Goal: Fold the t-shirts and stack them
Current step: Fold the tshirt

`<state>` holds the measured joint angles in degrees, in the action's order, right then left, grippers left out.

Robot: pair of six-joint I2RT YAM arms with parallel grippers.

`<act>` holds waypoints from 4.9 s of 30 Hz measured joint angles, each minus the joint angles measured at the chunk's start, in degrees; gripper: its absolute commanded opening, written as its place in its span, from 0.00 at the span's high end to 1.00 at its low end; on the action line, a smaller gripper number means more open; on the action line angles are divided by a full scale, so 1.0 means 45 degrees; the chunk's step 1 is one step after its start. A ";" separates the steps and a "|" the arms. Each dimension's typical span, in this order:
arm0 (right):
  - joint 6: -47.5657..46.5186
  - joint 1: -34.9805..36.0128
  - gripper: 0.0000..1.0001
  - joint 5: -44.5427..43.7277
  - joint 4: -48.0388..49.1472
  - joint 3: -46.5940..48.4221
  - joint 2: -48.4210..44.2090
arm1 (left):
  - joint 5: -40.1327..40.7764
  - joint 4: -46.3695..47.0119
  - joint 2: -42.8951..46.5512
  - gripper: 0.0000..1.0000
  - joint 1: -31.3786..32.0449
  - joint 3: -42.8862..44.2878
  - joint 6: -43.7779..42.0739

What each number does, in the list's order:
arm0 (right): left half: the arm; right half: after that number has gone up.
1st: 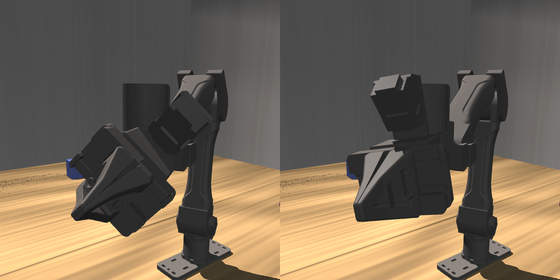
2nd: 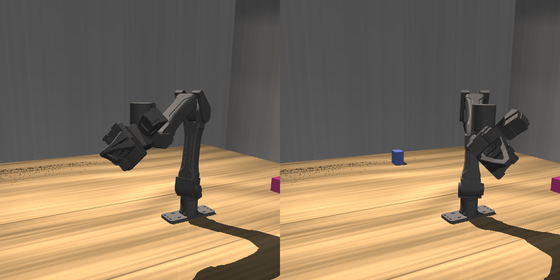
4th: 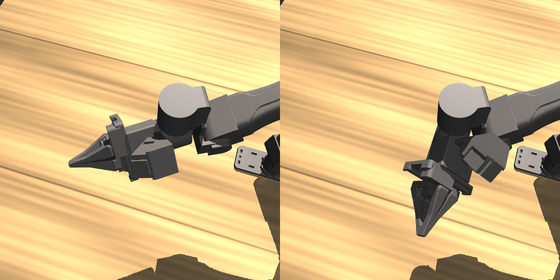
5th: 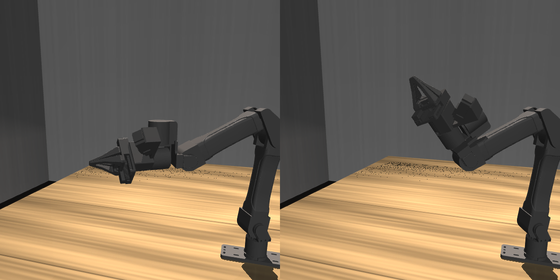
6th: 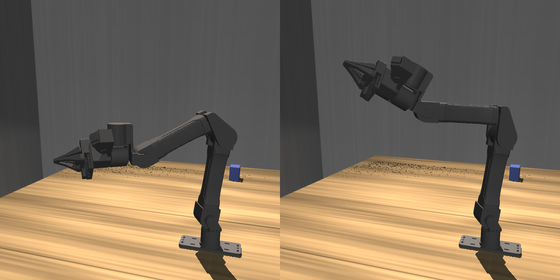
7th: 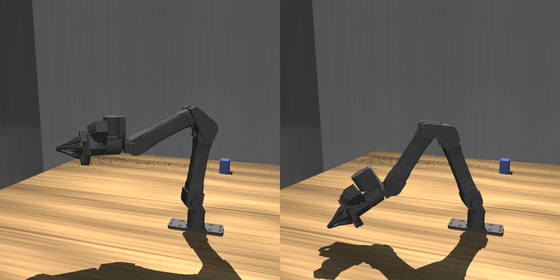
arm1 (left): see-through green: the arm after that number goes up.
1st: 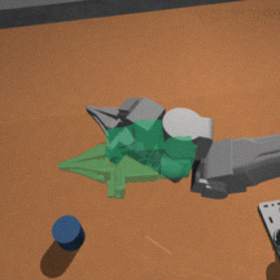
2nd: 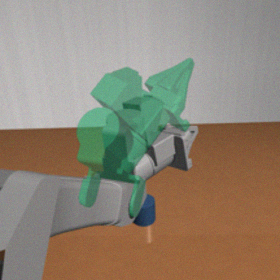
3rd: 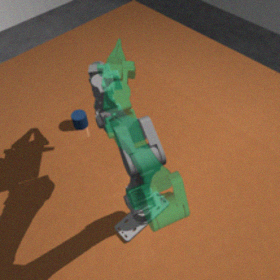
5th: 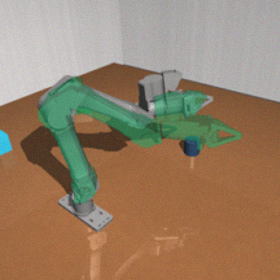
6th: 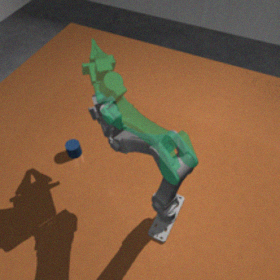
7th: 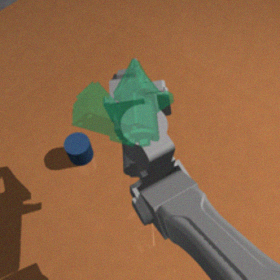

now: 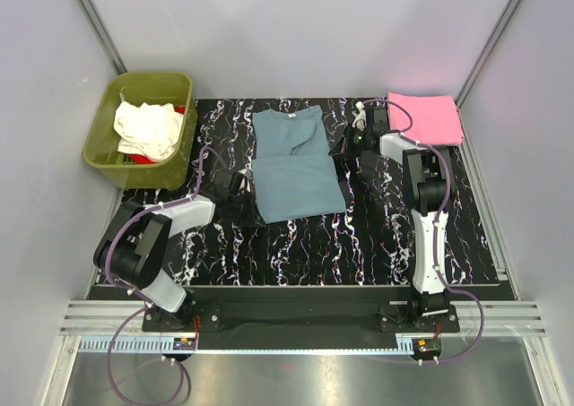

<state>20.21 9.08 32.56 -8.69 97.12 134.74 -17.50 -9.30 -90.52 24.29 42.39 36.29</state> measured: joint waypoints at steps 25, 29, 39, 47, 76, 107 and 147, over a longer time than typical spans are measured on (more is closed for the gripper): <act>0.0865 -0.0427 0.45 -0.0287 -0.1112 -0.2186 -0.2137 | 0.0087 -0.1039 0.0525 0.43 0.0063 0.0209 0.0034; 0.0869 -0.0437 0.48 -0.0374 -0.2351 -0.4192 -0.4090 | 0.0049 -0.1083 0.0889 0.43 0.0063 -0.0112 -0.0146; 0.0855 -0.0141 0.53 -0.0253 -0.2331 -0.7776 -0.6285 | -0.0491 0.0175 0.0539 0.53 0.0058 -0.0442 0.0068; 0.0947 -0.0015 0.53 0.0068 -0.1676 -0.8932 -0.6630 | -0.0670 0.0636 0.0112 0.85 0.0058 -0.0452 0.0233; 0.3648 0.0500 1.00 -0.1239 -0.0680 -1.4188 -1.2730 | -0.0151 -0.0889 0.3220 1.00 0.0593 -0.1870 0.0981; 0.4833 0.1399 1.00 -0.3036 -0.2832 -1.5732 -1.5630 | -0.0505 0.1345 0.2560 0.50 0.1481 -0.2759 0.1394; 0.4823 0.1443 1.00 -0.4673 -0.5071 -1.0977 -1.5242 | 0.0787 -0.4012 0.0374 1.00 0.0646 0.5795 0.0636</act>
<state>41.91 15.57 11.53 -31.51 47.72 66.15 -13.96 -27.35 -88.84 27.20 68.47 39.16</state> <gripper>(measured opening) 0.014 0.016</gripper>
